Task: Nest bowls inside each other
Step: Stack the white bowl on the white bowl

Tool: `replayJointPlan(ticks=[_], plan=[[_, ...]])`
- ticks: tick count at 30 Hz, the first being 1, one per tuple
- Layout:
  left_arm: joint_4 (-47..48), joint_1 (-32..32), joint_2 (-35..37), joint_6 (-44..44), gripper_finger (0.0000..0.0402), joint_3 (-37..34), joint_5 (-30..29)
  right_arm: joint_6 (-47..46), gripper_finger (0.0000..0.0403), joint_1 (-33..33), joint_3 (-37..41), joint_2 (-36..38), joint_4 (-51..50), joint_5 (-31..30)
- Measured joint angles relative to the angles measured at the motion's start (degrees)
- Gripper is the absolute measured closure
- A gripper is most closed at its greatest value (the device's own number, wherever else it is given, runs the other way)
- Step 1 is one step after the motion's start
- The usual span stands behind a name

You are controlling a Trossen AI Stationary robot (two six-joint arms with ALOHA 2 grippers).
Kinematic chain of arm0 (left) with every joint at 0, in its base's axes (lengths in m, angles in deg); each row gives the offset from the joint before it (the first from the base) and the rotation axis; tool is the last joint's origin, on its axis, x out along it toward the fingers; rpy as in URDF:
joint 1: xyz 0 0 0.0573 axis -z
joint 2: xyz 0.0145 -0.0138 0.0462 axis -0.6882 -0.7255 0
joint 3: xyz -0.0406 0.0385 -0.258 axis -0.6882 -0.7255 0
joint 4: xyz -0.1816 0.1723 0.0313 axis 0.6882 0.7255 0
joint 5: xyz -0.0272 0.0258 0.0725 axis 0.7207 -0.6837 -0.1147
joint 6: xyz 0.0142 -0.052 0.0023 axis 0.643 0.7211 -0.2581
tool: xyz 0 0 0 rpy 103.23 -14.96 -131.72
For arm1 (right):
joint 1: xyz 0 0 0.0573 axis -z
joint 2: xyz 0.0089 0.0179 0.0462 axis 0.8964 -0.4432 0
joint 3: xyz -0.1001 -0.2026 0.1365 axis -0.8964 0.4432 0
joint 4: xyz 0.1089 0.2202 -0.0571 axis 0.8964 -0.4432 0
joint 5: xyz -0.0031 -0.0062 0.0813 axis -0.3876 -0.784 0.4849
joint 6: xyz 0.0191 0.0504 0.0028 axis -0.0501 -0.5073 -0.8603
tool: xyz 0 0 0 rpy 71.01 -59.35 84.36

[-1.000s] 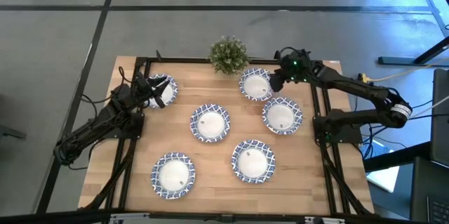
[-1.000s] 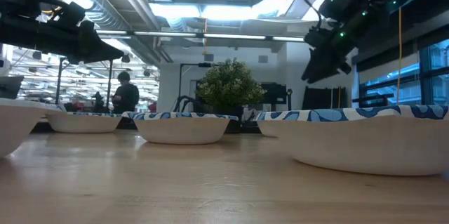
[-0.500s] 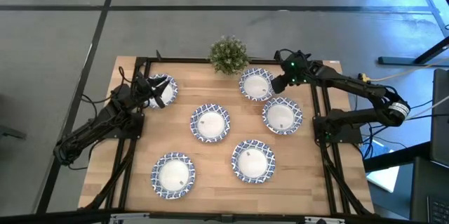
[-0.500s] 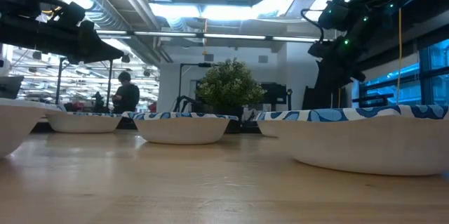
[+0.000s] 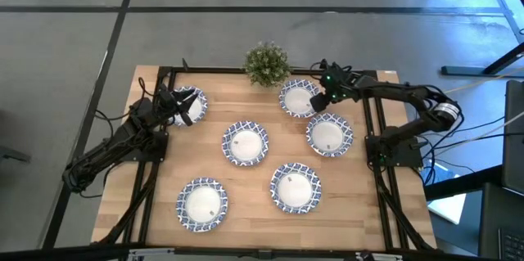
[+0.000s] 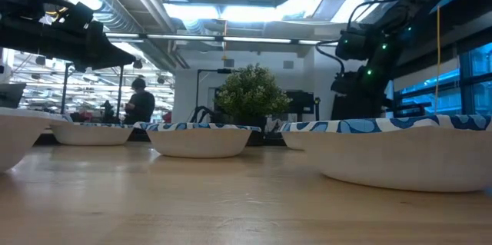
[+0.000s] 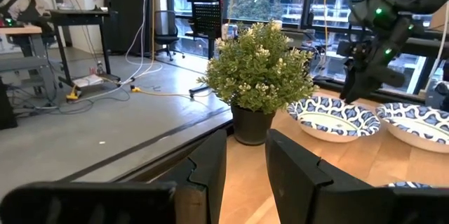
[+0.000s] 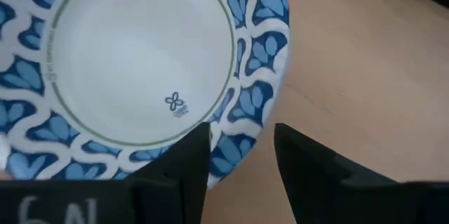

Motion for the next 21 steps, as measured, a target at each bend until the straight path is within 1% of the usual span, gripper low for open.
replayJointPlan(ticks=[5, 21], plan=[[0.0, 0.0, 0.0, 0.4, 0.0306, 0.0, 0.0, 0.2, 0.0243, 0.0, 0.0, -1.1, 0.5, 0.5], [0.0, 0.0, 0.0, 0.4, 0.0306, 0.0, 0.0, 0.1, 0.0243, 0.0, 0.0, -1.1, 0.6, 0.7]])
